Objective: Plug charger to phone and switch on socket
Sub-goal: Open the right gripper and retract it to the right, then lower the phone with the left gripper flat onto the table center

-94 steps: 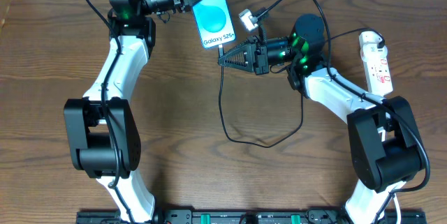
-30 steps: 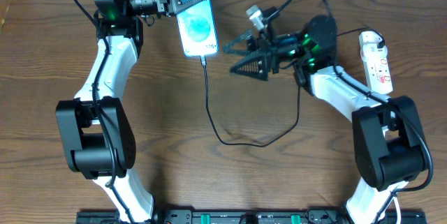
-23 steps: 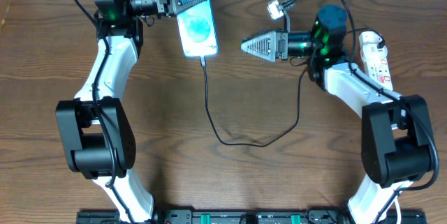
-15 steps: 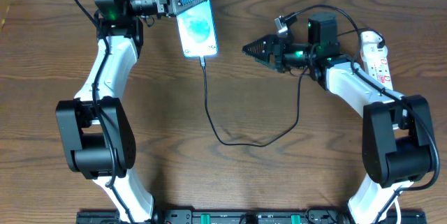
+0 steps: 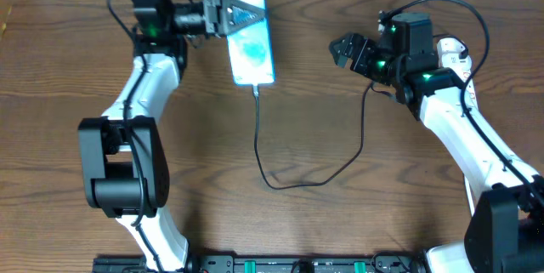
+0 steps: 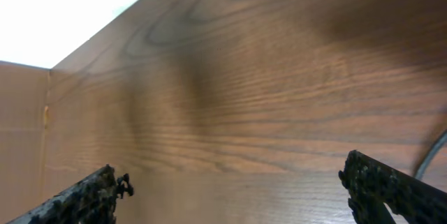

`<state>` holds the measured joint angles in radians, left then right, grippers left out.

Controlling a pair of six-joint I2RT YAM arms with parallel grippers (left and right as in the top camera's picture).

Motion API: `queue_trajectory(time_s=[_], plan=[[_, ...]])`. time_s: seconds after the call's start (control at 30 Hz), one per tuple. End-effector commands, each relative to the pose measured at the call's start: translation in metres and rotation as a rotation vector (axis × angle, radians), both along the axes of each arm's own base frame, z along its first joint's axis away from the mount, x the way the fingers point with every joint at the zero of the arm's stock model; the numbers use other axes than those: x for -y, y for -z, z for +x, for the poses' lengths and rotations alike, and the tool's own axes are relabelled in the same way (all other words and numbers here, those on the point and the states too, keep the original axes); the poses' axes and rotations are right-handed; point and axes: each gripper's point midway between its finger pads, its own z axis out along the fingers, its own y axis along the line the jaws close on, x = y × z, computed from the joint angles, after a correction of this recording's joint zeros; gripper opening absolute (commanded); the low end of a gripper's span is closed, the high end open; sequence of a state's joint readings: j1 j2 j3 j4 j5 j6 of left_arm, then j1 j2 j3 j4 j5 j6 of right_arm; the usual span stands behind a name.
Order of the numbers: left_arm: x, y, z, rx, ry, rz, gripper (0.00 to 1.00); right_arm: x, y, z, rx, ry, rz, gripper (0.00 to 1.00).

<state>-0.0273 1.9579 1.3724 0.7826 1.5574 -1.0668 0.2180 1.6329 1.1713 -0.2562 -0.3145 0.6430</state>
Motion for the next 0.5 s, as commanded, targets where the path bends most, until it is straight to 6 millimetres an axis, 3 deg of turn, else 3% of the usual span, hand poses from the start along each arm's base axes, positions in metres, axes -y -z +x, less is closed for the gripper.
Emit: queue_trajectory(time_s=[0.0, 0.2, 0.47], plan=[[0.016, 0.017, -0.002, 0.008, -0.034, 0.0, 0.07, 0.01, -0.004, 0.004, 0.031, 0.028, -0.058, 0.99], [0.027, 0.079, 0.005, -0.195, -0.174, 0.064, 0.08, 0.01, -0.001, 0.002, 0.019, 0.027, -0.061, 0.99], [0.016, 0.187, -0.004, -0.42, -0.386, 0.435, 0.08, 0.01, 0.0, 0.001, 0.014, 0.027, -0.062, 0.99]])
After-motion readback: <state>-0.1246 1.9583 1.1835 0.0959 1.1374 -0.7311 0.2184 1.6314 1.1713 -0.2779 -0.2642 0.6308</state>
